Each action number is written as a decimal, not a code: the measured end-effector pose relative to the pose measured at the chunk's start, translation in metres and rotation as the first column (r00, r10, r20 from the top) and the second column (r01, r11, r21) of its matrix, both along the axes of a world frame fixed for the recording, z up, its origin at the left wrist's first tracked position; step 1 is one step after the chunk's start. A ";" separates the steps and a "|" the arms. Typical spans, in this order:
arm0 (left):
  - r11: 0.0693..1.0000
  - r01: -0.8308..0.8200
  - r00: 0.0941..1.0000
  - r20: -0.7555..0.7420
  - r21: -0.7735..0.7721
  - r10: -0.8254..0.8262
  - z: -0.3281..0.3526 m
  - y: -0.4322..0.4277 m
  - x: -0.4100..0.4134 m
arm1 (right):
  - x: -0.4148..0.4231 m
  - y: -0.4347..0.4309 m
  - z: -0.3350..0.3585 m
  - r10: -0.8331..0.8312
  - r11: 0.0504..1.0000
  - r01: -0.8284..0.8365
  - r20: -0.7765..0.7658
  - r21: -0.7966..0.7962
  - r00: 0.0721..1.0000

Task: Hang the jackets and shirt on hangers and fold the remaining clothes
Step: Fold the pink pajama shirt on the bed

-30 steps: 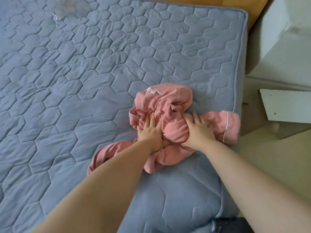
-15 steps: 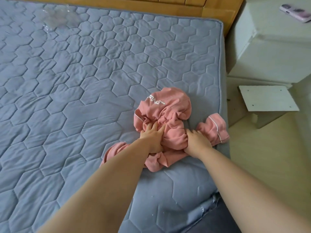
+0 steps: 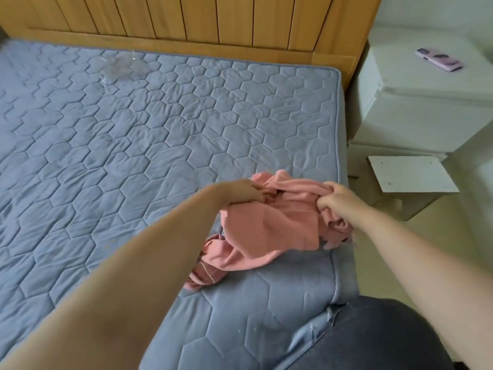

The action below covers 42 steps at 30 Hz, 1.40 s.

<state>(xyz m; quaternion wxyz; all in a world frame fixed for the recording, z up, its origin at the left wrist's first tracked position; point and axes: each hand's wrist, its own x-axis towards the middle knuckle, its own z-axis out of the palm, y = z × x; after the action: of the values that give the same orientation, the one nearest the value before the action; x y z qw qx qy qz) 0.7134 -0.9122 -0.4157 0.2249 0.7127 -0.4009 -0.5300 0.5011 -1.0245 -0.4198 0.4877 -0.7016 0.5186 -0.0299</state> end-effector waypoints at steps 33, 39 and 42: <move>0.958 -0.209 0.976 0.098 0.195 0.193 -0.060 -0.004 0.015 | 0.031 -0.001 -0.072 0.340 0.701 -0.488 -0.358 -0.520 0.870; 0.885 -0.340 0.756 0.467 -0.319 0.459 -0.070 -0.016 0.020 | 0.058 -0.016 -0.077 -0.686 0.640 0.447 0.202 0.625 0.699; 0.932 -0.256 0.810 0.470 -0.256 0.351 -0.069 -0.028 0.017 | 0.070 -0.027 -0.083 -0.588 0.701 0.418 0.136 0.578 0.797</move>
<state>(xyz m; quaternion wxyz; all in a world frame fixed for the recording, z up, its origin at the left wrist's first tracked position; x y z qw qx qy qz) 0.7305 -0.9406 -0.4848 0.2567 0.8584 -0.3727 -0.2418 0.5707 -1.0512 -0.5024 0.7060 -0.3575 0.5968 -0.1326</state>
